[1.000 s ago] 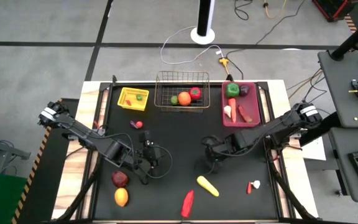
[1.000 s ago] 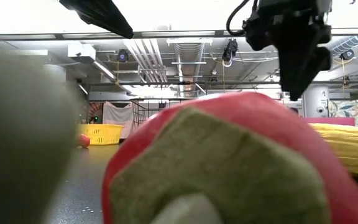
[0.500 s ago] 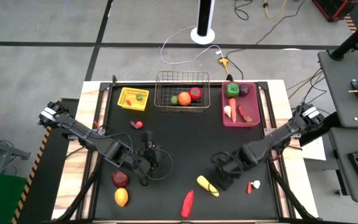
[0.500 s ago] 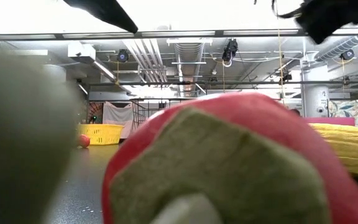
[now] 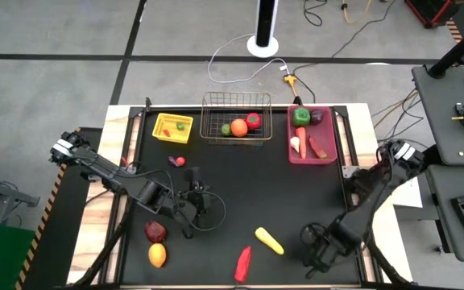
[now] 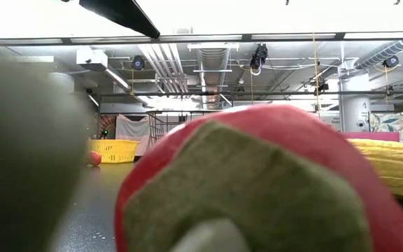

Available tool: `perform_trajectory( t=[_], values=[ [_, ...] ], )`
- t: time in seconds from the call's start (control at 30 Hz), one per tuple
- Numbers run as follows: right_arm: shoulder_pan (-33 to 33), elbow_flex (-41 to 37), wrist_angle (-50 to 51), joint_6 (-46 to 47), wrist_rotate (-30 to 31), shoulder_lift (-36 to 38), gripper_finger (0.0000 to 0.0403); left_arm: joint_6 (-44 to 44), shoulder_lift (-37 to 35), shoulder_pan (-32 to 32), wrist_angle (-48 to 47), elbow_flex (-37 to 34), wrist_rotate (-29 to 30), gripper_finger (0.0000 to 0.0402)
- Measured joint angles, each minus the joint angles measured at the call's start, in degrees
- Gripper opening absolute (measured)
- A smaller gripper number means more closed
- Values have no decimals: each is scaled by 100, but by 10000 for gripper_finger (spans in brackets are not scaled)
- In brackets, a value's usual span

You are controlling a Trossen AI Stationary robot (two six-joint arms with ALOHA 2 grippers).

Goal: Sort produce into baskets
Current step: Put the small orange chili pepper into the yellow bin

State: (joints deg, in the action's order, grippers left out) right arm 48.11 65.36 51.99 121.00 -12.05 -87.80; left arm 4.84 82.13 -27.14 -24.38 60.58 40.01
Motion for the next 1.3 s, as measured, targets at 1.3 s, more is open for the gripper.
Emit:
perform_trajectory(
  t=[1.3],
  values=[
    [137,-555,-110,290,295,-911,199,-155,0,138,125,0,-6,125]
  ],
)
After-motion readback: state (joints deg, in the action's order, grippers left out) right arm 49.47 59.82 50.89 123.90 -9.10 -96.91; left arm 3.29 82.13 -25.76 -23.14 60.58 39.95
